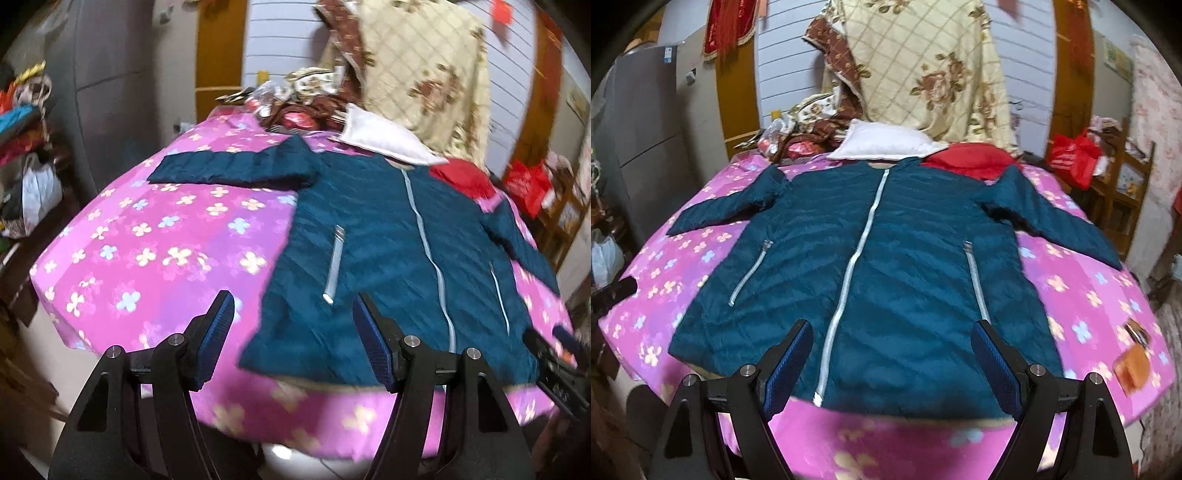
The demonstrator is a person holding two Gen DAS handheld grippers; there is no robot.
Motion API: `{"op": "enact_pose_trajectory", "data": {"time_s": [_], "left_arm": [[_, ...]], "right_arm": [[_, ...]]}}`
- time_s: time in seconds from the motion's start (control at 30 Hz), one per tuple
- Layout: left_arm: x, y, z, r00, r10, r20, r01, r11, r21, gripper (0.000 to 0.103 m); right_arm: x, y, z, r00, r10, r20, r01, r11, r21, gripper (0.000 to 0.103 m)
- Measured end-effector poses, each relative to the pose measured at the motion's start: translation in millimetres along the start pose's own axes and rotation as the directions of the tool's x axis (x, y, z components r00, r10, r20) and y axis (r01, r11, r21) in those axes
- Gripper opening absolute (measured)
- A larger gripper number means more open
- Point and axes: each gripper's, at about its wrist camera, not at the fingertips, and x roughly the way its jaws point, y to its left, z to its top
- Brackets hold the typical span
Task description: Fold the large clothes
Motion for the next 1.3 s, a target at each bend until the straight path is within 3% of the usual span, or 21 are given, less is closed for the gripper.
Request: {"op": "enact_pose_trajectory", "data": {"time_s": [0.33, 0.43, 0.53, 0.67, 0.73, 1.1, 1.2, 1.23, 1.3], "left_arm": [[116, 119, 112, 0.998, -0.018, -0.067, -0.001, 0.963, -0.271, 0.067], [159, 155, 134, 0.99, -0.105, -0.09, 0.058, 0.909, -0.412, 0.067], [205, 184, 148, 0.977, -0.193, -0.094, 0.112, 0.832, -0.544, 0.067], [256, 196, 164, 0.956, -0.283, -0.081, 0.167, 0.748, -0.642, 0.066], [277, 194, 171, 0.945, -0.32, -0.073, 0.196, 0.727, -0.658, 0.066], [368, 168, 189, 0.909, -0.406, -0.091, 0.231, 0.674, -0.702, 0.066], [380, 168, 194, 0.918, -0.387, -0.087, 0.219, 0.677, -0.703, 0.066], [382, 168, 198, 0.924, -0.372, -0.091, 0.206, 0.684, -0.7, 0.062], [387, 170, 208, 0.939, -0.312, -0.145, 0.13, 0.712, -0.69, 0.021]], "right_arm": [[61, -9, 52, 0.998, 0.057, -0.032, -0.055, 0.997, 0.053, 0.085], [79, -17, 58, 0.997, 0.055, -0.045, -0.051, 0.996, 0.077, 0.085], [101, -27, 56, 0.994, 0.059, -0.087, -0.049, 0.993, 0.109, 0.085], [122, -35, 48, 0.99, 0.042, -0.138, -0.025, 0.992, 0.125, 0.085], [130, -38, 46, 0.988, 0.033, -0.153, -0.014, 0.992, 0.122, 0.085], [165, -53, 47, 0.98, 0.011, -0.198, 0.019, 0.989, 0.146, 0.085], [167, -55, 50, 0.981, 0.002, -0.192, 0.026, 0.99, 0.141, 0.085], [167, -56, 50, 0.982, 0.0, -0.189, 0.027, 0.99, 0.139, 0.085], [166, -57, 49, 0.983, -0.003, -0.186, 0.029, 0.99, 0.139, 0.085]]}}
